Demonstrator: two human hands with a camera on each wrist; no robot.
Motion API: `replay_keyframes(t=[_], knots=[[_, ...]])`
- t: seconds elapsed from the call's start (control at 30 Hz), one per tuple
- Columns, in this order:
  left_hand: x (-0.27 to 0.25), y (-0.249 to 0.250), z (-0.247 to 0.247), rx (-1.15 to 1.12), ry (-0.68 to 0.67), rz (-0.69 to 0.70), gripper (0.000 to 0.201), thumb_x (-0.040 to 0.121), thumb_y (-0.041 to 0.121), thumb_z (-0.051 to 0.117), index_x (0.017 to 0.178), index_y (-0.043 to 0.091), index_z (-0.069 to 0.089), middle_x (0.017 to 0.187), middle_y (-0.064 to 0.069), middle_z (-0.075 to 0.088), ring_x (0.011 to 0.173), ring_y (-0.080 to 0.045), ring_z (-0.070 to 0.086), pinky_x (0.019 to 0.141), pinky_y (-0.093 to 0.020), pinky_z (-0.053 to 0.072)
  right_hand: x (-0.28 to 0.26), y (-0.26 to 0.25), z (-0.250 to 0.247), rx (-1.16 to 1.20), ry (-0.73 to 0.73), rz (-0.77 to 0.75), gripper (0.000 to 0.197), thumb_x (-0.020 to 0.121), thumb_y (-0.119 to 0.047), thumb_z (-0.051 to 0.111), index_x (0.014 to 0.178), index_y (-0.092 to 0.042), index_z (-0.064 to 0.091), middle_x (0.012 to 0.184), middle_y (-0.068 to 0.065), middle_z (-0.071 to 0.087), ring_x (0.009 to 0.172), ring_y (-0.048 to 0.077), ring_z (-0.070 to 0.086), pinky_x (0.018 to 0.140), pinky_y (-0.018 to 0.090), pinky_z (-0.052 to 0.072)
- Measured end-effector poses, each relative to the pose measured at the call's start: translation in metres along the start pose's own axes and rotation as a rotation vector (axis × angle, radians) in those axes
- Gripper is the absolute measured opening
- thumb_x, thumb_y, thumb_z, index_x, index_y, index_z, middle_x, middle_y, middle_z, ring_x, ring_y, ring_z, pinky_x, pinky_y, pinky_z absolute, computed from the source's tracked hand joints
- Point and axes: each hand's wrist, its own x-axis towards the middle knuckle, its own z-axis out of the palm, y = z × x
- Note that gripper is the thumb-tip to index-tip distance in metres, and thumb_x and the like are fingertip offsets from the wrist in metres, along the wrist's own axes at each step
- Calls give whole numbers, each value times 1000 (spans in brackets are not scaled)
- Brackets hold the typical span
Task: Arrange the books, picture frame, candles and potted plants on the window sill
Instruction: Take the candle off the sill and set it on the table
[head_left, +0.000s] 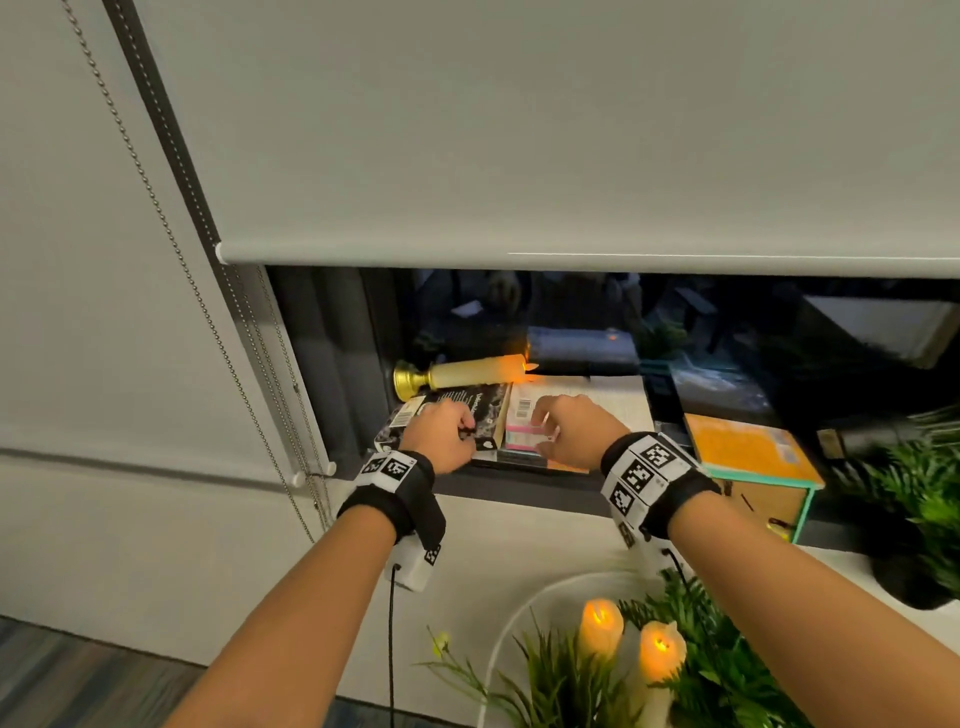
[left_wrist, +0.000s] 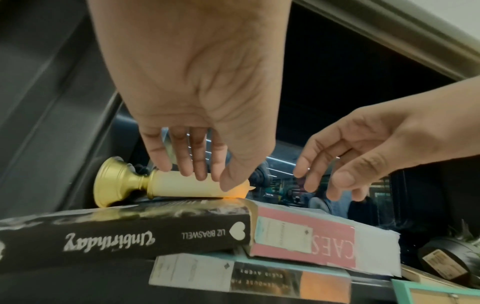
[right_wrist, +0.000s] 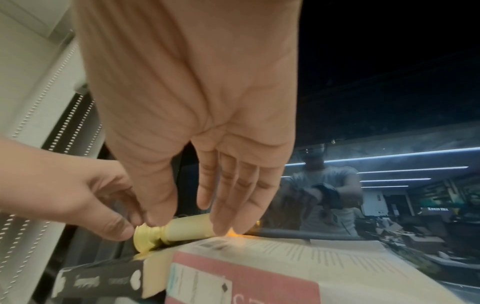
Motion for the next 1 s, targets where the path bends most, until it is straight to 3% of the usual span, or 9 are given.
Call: replay_keyframes(t=[0.17,0.33,0.57,0.8,1.0], knots=[[52,-3,-2,151,68,25,43,85,21,61,127,16,52,130,-5,46,123,-26,44,102,-38,40,33,2,-6,19,53,24,48,85,-21,66,129,-19,46,128,7,53,116,24,53,96,36,47],[95,-8,4,304,79,40,59,83,19,60,139,20,40,140,-7,42,128,-28,42,104,-40,36,54,9,-3,24,83,62,57,84,-18,68,135,-17,42,133,8,44,121,28,50,98,37,47],[129,-19,25,427,31,38,51,87,21,58,135,19,42,138,-6,45,129,-28,43,106,-43,32,68,26,12,42,131,89,56,86,-23,67,135,-19,40,136,6,41,123,26,46,103,39,45],[126,-22,18,576,163,147,51,85,37,61,132,25,45,130,-5,47,119,-27,46,96,-42,34,76,30,16,183,215,76,65,87,-28,65,143,-22,31,144,8,34,127,27,46,106,40,42],[92,-10,-5,486,319,285,50,76,45,67,121,24,58,108,-5,59,97,-28,57,80,-40,38,77,18,6,308,383,-47,64,90,-43,56,143,-19,29,128,11,50,112,27,55,91,45,51]])
